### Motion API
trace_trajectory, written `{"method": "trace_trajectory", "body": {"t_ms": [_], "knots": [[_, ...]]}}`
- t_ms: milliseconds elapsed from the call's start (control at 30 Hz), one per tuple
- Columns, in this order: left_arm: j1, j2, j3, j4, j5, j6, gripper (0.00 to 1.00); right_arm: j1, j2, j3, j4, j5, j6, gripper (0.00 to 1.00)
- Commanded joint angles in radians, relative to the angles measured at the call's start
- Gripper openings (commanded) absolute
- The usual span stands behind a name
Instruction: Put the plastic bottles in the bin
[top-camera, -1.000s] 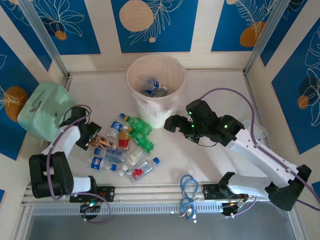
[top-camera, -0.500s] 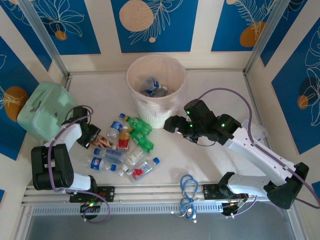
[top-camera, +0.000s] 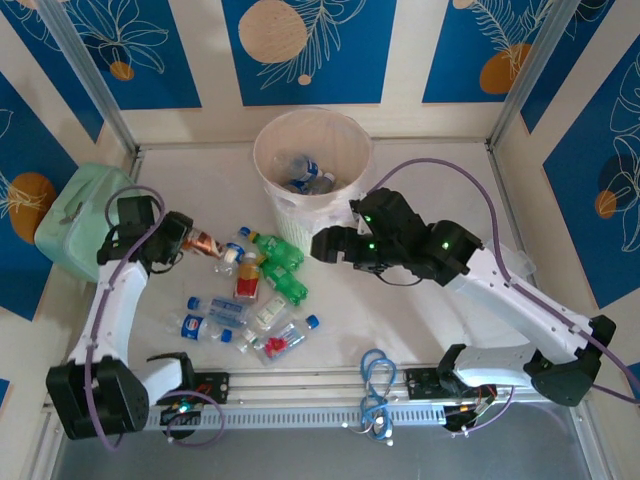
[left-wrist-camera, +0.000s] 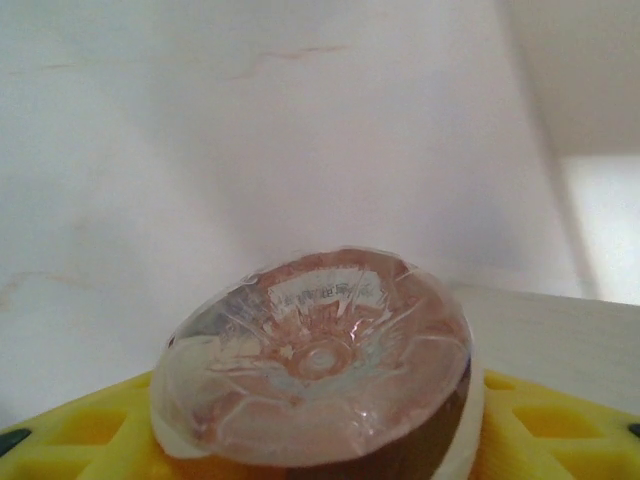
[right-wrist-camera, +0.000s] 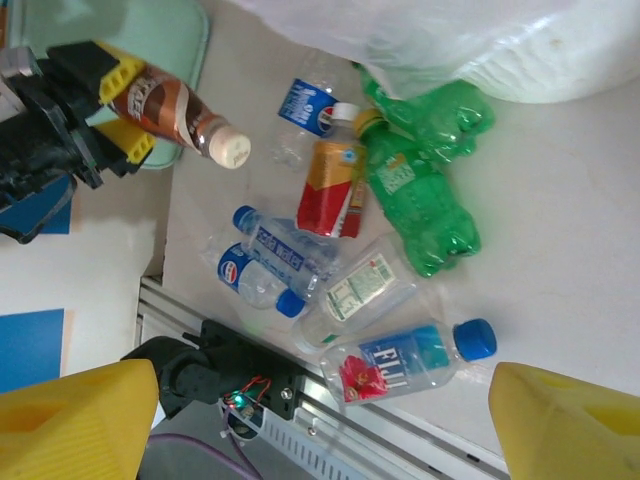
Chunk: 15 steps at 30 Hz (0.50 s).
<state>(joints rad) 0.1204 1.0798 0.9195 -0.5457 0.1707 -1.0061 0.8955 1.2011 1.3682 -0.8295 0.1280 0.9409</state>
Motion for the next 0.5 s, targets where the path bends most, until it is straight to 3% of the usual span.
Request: {"method": "trace_trajectory", "body": {"t_ms": [0, 200, 467], "knots": [[-0.014, -0.023, 0.036, 0.183, 0.199, -0.132, 0.57, 0.012, 0.027, 0.072, 0.016, -0.042, -0.063, 0.86], [-0.112, 0.006, 0.09, 0.605, 0.325, -0.331, 0.56, 0.001, 0.064, 0.185, 0.048, -0.138, -0.086, 0.86], [-0.331, 0.12, 0.177, 1.199, 0.461, -0.508, 0.56, -0.094, 0.038, 0.217, 0.159, -0.347, -0.021, 0.86]]}}
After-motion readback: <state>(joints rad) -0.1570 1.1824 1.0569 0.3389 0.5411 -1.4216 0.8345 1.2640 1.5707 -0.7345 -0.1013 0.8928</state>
